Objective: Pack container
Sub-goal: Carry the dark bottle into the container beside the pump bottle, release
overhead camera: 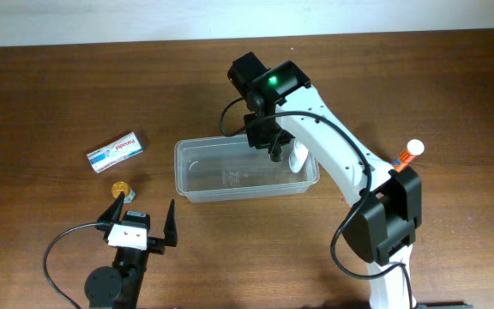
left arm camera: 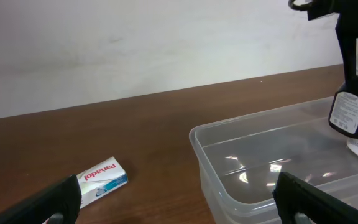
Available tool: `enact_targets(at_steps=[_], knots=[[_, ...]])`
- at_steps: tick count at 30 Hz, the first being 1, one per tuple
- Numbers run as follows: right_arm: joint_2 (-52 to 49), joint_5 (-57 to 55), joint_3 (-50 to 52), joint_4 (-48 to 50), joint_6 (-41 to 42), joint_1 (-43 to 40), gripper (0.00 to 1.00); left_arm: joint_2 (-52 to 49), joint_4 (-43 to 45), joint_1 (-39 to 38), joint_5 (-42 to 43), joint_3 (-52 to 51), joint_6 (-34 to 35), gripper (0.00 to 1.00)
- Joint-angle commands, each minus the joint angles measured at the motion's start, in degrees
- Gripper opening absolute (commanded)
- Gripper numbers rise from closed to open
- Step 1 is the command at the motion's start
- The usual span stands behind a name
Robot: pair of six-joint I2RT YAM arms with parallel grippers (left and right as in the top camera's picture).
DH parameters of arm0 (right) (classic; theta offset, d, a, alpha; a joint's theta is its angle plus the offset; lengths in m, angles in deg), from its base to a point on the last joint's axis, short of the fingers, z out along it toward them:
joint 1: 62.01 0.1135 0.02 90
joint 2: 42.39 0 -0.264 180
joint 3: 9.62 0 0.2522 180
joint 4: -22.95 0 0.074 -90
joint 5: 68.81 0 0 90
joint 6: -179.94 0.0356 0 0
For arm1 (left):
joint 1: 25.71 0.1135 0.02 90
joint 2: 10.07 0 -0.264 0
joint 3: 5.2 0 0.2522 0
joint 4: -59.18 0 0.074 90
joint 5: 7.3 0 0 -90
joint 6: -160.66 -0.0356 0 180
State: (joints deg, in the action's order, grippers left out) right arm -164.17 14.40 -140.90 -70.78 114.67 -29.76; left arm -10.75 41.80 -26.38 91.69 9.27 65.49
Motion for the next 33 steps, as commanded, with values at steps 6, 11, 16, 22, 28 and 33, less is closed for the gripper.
enact_targets(at_steps=[6, 11, 16, 22, 28, 33], knots=[[-0.5, -3.6, 5.8, 2.8, 2.8, -0.3, 0.18, 0.4, -0.1, 0.3, -0.2, -0.2, -0.9, 0.99], [-0.5, -3.4, 8.5, 5.0, 3.9, -0.4, 0.18, 0.4, -0.1, 0.3, -0.2, -0.2, -0.9, 0.99], [-0.5, -3.3, 10.9, 7.3, 4.5, -0.4, 0.18, 0.4, -0.1, 0.3, -0.2, -0.2, -0.9, 0.99], [-0.5, -3.4, 11.5, 8.5, 4.5, -0.4, 0.18, 0.4, -0.2, 0.4, -0.2, -0.2, -0.9, 0.99], [-0.5, -3.4, 11.5, 9.5, 4.5, -0.5, 0.18, 0.4, -0.2, 0.3, -0.2, -0.2, -0.9, 0.99], [-0.5, -3.6, 11.5, 9.6, 4.5, -0.5, 0.18, 0.4, -0.1, 0.3, -0.2, -0.2, -0.9, 1.0]])
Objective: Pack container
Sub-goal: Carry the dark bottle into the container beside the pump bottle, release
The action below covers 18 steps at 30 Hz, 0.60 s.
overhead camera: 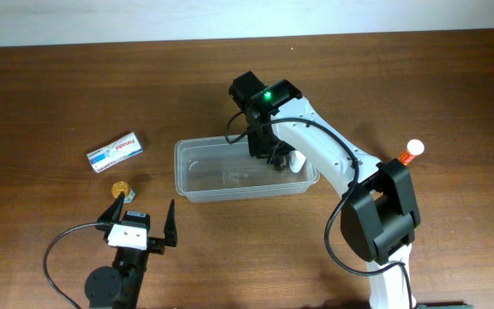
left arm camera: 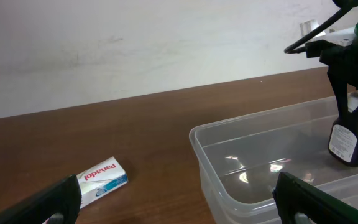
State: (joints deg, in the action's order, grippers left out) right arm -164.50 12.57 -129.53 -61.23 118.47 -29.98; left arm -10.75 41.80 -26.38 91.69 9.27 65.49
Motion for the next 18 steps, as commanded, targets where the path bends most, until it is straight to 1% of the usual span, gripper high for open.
enact_targets(at_steps=[1, 12, 13, 14, 18], knots=[[-0.2, -2.0, 0.1, 0.0, 0.9, -0.3, 0.18, 0.4, -0.2, 0.3, -0.2, -0.2, -0.9, 1.0], [-0.2, -2.4, 0.1, 0.9, 1.0, -0.3, 0.19, 0.4, -0.1, 0.3, -0.2, -0.2, -0.9, 0.99], [-0.2, -2.4, 0.1, 0.9, 1.0, -0.3, 0.28, 0.4, -0.2, 0.3, -0.2, -0.2, -0.9, 0.99], [-0.2, -2.4, 0.1, 0.8, 1.0, -0.3, 0.3, 0.4, -0.1, 0.3, -0.2, -0.2, -0.9, 0.99], [-0.2, -2.4, 0.1, 0.8, 0.9, -0.3, 0.3, 0.4, -0.1, 0.3, -0.2, -0.2, -0.9, 0.99]])
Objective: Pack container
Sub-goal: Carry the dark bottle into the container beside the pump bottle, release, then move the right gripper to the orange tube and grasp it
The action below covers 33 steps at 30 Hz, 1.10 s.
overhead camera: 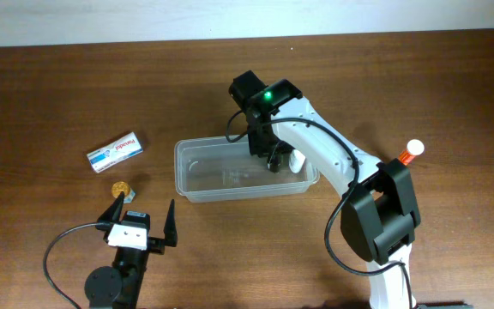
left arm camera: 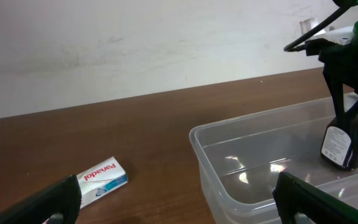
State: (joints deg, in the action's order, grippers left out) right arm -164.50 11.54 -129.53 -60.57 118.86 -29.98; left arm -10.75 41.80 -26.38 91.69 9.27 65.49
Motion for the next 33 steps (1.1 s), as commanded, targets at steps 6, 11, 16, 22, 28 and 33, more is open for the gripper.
enact_targets(at_steps=[6, 11, 16, 22, 28, 33], knots=[[-0.2, -1.6, 0.1, 0.2, 0.5, -0.3, 0.3, 0.4, -0.1, 0.3, -0.2, -0.2, -0.9, 0.99], [0.0, -2.0, -2.0, -1.1, 0.3, -0.4, 0.3, 0.4, -0.1, 0.3, -0.2, -0.2, -0.9, 0.99], [0.8, -5.3, -9.7, -7.2, 0.1, -0.7, 0.31, 0.4, -0.1, 0.3, -0.2, -0.2, -0.9, 0.99], [1.6, -8.0, -22.6, -16.6, -1.4, -0.7, 0.35, 0.4, -0.1, 0.3, -0.2, -0.2, -0.9, 1.0], [1.7, -12.0, -36.5, -27.6, -2.5, -1.3, 0.46, 0.4, -0.2, 0.3, -0.2, -0.2, -0.9, 0.99], [6.4, -4.7, -38.5, -27.6, -4.5, -6.7, 0.57, 0.4, -0.2, 0.3, -0.2, -0.2, -0.9, 0.99]])
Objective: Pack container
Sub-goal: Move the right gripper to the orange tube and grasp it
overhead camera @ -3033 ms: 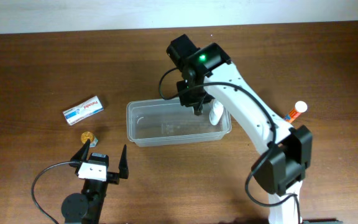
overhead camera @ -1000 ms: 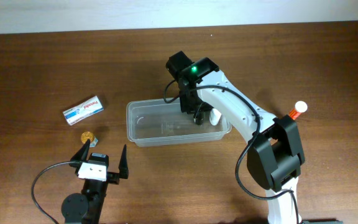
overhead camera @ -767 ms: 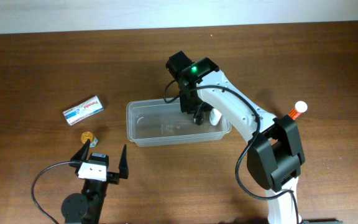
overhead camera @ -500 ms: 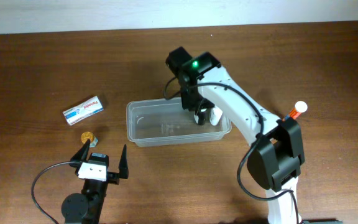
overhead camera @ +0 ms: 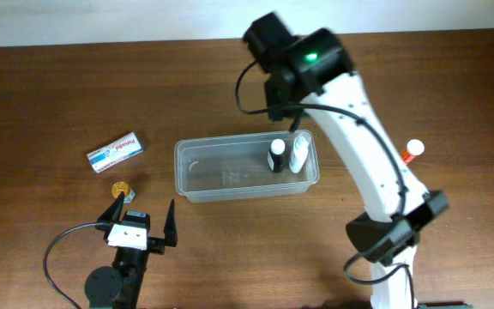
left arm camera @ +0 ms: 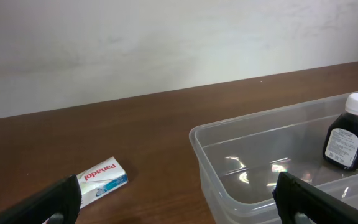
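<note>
A clear plastic container (overhead camera: 213, 167) lies mid-table. Inside its right end a dark bottle (overhead camera: 277, 155) with a white cap stands upright beside a white bottle (overhead camera: 297, 154). The left wrist view shows the container's rim (left arm camera: 194, 134) and the dark bottle (left arm camera: 348, 140) standing free. My right gripper (overhead camera: 288, 116) hangs raised above the container's back right edge, holding nothing, its fingers seemingly apart. My left gripper (overhead camera: 142, 221) rests open near the table's front edge, empty, with its fingertips (left arm camera: 61, 199) wide apart.
A white Panadol box (overhead camera: 114, 152) lies left of the container, also in the left wrist view (left arm camera: 101, 180). A small gold round item (overhead camera: 121, 187) sits just ahead of the left gripper. An orange-and-white tube (overhead camera: 410, 152) lies at the right, partly behind the right arm.
The right gripper has let go of the dark bottle and now stands high above the container. The bottle stays upright inside, next to the white bottle. The left arm has not moved.
The right gripper held the dark bottle above the container's right end, with the white bottle inside. Then it was lower, with the dark bottle down in the container. Now the bottle stands alone and the right arm is raised. The left gripper stayed open and still.
</note>
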Available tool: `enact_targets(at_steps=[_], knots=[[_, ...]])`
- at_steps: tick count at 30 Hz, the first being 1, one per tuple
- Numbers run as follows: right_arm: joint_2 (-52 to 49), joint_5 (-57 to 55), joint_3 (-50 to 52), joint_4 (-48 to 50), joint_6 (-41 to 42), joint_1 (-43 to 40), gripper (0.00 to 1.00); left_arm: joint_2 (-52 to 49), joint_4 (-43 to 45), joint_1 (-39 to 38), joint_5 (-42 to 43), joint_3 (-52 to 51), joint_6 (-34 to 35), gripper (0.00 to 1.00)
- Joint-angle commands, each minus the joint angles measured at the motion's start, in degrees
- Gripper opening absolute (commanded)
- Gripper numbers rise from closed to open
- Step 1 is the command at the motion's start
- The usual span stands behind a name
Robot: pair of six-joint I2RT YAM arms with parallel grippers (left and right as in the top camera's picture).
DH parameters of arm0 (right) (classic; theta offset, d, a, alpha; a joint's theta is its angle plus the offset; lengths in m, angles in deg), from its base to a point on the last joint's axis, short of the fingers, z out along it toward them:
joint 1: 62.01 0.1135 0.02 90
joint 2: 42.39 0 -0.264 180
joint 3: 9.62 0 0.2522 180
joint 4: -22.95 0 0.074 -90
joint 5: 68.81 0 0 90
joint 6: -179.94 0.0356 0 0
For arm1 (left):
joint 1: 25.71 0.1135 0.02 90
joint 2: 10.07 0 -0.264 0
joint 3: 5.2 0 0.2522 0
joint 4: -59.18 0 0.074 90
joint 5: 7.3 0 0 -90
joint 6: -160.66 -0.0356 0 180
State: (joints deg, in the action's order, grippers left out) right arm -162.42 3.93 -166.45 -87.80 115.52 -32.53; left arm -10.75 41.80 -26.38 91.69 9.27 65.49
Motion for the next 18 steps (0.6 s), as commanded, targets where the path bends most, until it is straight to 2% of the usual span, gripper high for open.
enact_targets(at_steps=[1, 6, 9, 14, 18], knots=[[5.3, 4.7, -1.6, -0.3, -1.6, -6.1, 0.57, 0.3, -0.2, 0.3, -0.2, -0.2, -0.9, 0.99], [9.0, 12.1, -0.8, -0.4, -5.7, -16.1, 0.57, 0.3, -0.1, 0.3, -0.2, -0.2, -0.9, 0.99], [11.5, 12.5, 1.9, -0.4, -6.1, -22.1, 0.58, 0.3, -0.1, 0.3, -0.2, -0.2, -0.9, 1.0], [14.3, 12.8, 10.1, -0.3, -7.5, -32.4, 0.6, 0.3, -0.1, 0.3, -0.2, -0.2, -0.9, 1.0], [14.1, 12.9, 17.9, -0.3, -10.5, -36.8, 0.63, 0.3, -0.1, 0.3, -0.2, -0.2, -0.9, 0.99]])
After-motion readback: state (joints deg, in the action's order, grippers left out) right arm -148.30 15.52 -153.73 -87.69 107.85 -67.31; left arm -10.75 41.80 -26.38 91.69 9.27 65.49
